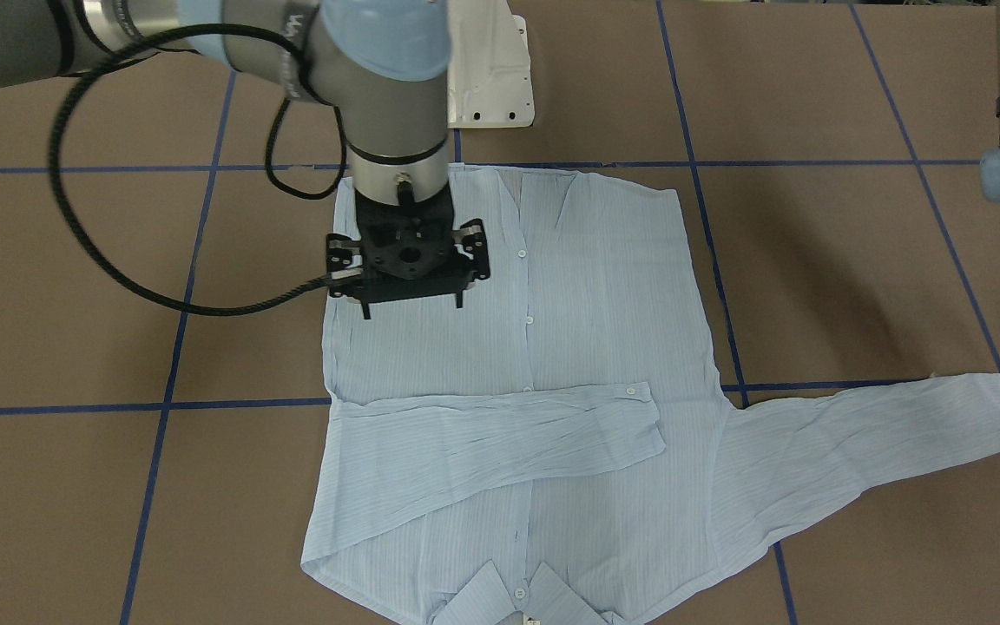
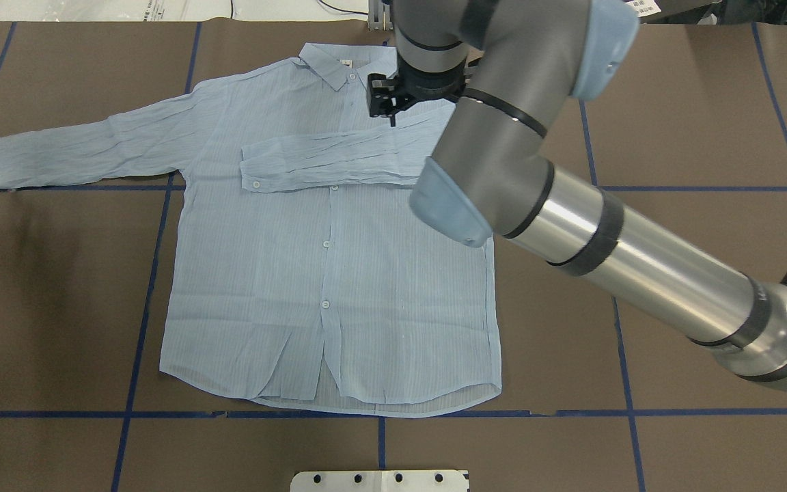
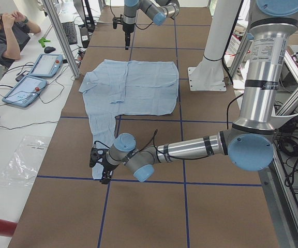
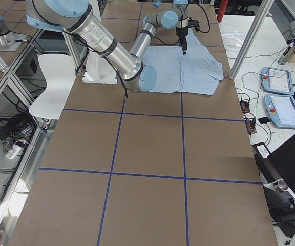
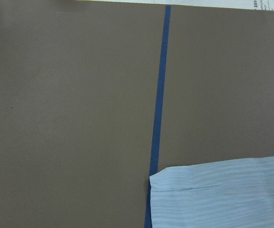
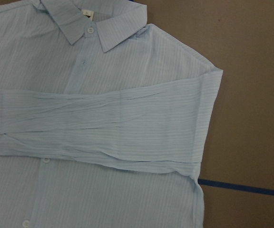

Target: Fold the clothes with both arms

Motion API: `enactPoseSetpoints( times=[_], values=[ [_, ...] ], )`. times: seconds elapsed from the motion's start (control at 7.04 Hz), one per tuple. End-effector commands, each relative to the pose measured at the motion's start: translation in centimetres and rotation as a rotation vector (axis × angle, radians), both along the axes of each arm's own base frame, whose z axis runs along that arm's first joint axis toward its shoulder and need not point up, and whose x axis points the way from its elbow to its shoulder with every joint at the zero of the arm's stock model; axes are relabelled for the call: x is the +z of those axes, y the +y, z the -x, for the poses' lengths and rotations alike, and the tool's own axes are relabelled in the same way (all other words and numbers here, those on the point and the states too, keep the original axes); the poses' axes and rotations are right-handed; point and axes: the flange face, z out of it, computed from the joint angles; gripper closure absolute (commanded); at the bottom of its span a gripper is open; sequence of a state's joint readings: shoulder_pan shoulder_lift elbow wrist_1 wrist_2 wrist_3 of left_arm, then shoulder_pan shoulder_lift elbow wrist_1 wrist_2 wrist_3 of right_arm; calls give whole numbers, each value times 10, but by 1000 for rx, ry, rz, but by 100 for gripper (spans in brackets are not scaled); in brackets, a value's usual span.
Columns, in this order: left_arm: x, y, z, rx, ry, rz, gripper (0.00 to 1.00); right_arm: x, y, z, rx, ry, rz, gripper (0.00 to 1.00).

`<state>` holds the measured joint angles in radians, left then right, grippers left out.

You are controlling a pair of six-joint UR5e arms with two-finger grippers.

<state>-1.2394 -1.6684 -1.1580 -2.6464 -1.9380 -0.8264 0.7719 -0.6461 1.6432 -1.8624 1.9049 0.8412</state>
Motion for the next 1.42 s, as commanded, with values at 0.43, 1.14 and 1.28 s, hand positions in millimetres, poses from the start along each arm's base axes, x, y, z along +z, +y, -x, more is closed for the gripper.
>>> enactPoseSetpoints(
  times=[0.43,1.14,1.28],
  values=[
    [15,3,-55,9,-11,40,19,58,9,-63,-52,15,-30,0],
    [24,4,-55,10,-20,59,44,57,10,-60,-54,14,-33,0],
    [24,4,-55,10,-20,60,47,57,11,-61,-53,14,-35,0]
  ],
)
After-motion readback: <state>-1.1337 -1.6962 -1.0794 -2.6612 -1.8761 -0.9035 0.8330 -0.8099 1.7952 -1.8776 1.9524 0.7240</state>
